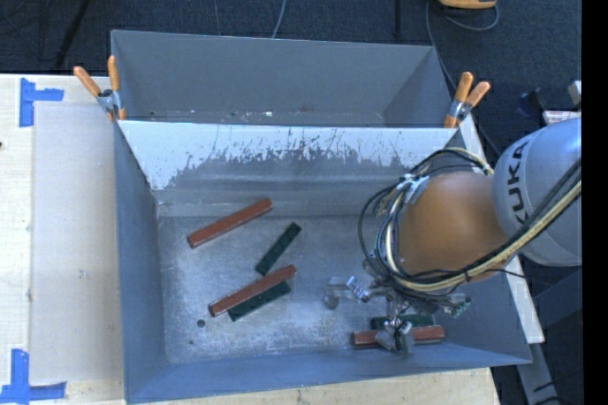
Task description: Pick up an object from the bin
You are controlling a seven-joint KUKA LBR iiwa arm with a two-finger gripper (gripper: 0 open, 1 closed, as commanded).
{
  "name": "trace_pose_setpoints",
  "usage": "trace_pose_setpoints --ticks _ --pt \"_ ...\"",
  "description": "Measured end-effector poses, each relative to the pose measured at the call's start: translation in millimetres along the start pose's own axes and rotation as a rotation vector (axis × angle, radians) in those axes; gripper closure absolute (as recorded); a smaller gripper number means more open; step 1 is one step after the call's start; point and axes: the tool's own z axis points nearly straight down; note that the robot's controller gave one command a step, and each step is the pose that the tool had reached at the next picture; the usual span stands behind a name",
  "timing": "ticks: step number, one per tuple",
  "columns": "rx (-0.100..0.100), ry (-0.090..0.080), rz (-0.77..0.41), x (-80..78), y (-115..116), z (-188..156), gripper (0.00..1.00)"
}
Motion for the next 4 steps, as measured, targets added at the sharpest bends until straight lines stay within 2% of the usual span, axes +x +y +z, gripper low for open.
trace_pose_setpoints --ticks 1,2,4 --pt "-0.009 0.008 -0.265 28.8 -39.2 1.6 0.00" --pt "-0.010 0.009 -0.262 29.3 -39.3 1.4 1.00" --pt "-0.009 0.007 -0.254 26.1 -37.9 -45.7 1.00"
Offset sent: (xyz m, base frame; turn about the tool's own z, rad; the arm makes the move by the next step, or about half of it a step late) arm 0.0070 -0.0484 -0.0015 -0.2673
